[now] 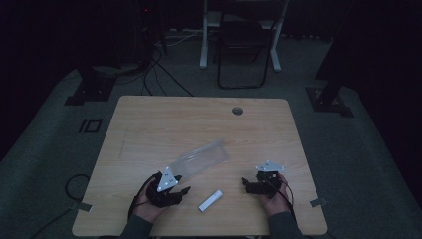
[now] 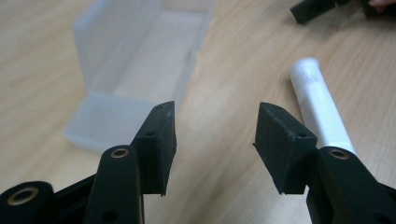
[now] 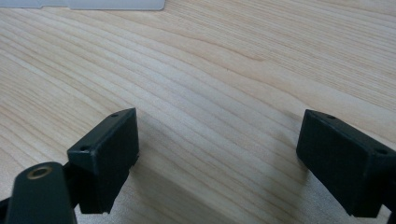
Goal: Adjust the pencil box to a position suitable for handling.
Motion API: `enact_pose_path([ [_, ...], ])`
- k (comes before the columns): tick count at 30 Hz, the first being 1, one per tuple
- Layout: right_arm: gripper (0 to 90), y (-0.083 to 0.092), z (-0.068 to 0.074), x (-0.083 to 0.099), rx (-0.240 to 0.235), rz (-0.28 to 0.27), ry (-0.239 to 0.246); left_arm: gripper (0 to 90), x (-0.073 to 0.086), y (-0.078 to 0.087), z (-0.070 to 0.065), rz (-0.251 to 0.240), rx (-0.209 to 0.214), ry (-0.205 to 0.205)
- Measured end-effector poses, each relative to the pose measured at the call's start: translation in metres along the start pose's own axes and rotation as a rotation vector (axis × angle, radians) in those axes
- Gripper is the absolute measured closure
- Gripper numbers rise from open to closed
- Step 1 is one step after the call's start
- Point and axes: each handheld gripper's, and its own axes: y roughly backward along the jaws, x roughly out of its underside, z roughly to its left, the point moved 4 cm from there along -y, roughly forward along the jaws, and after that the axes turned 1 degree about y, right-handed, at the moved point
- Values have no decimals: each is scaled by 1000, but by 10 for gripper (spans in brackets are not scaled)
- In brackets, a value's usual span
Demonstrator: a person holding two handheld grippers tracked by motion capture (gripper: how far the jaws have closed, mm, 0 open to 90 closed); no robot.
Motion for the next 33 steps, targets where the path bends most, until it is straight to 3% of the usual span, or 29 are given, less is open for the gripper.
enact_pose_path([
  [5,128,0,0,0,0,0,0,493,-14,3,10,-23,-14,-11],
  [18,127,0,0,0,0,0,0,565,-35,-4,43,-37,-77,17],
  [24,128,0,0,0,0,1,1,568,-44,-14,56,-15,-121,-3],
  [30,127,0,0,0,0,0,-2,571,-47,-32,66,27,-118,-5],
  [33,127,0,0,0,0,1,-1,603,-43,-45,66,69,-125,-29],
])
